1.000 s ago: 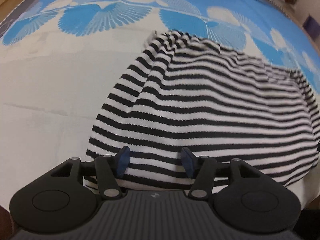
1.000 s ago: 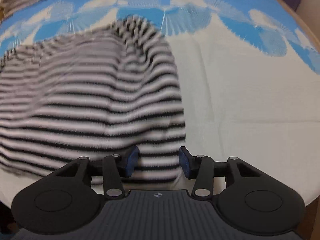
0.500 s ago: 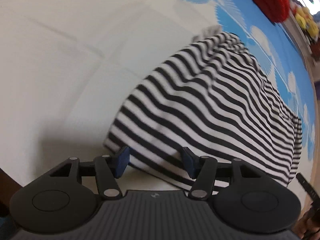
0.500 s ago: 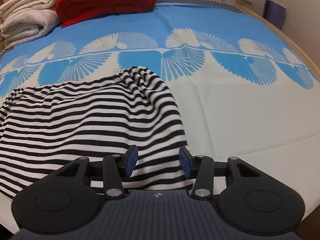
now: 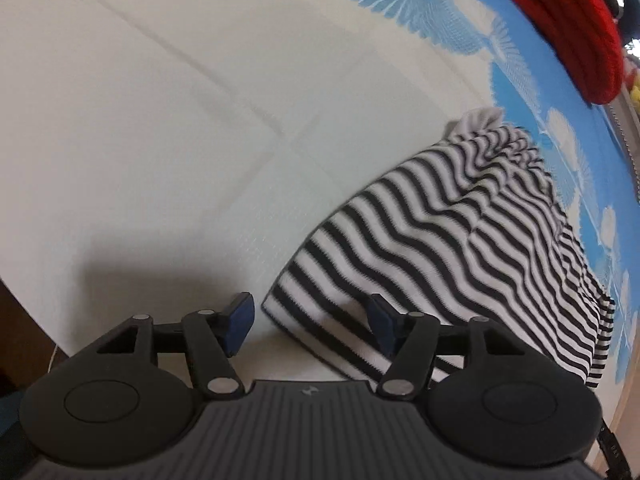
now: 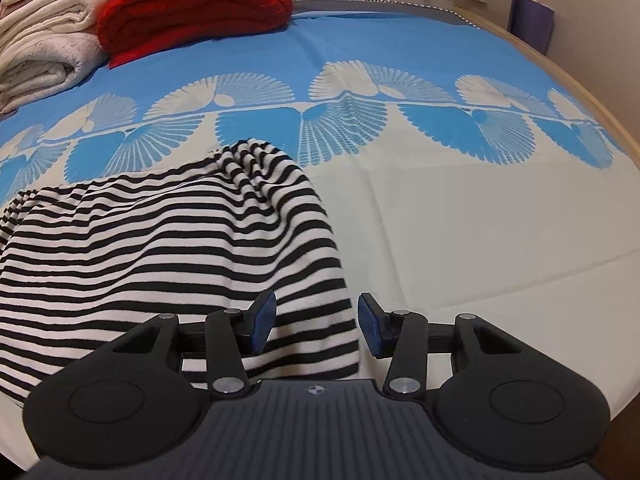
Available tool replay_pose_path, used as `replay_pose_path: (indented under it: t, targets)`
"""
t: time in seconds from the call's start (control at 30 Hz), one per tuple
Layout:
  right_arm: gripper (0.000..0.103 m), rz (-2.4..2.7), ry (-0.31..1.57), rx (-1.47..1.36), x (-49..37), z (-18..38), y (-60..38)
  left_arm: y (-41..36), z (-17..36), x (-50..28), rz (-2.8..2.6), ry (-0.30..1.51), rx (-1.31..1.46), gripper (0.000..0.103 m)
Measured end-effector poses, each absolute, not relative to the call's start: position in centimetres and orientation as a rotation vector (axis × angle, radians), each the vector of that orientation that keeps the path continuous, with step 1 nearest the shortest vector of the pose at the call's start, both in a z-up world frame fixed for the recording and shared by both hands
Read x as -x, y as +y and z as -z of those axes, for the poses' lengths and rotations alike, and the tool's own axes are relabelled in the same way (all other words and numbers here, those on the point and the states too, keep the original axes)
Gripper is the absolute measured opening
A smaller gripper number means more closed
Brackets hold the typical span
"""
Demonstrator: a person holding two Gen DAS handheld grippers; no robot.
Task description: Fold small clothes
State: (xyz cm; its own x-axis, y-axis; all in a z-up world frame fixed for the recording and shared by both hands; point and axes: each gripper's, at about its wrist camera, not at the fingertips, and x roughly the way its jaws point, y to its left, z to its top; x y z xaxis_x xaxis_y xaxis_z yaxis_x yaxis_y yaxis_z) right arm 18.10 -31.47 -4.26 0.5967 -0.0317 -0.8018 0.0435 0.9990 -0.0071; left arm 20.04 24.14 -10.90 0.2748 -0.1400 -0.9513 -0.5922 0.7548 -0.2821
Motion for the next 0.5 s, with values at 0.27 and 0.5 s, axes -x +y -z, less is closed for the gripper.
replay_pose_path:
  t: [0.27,0.5]
  targets:
    - [0.047,0.047,0.927,-0.042,-17.9,4.1,-32.1,23.8,11.5,-20.4,-0.35,1.267,0.707,0.065]
    - [0.047,0.045,0.92,-0.039,-17.8,3.9,-32.0,23.0,11.3,-21.3,-0.276,1.23,0.717,0.01]
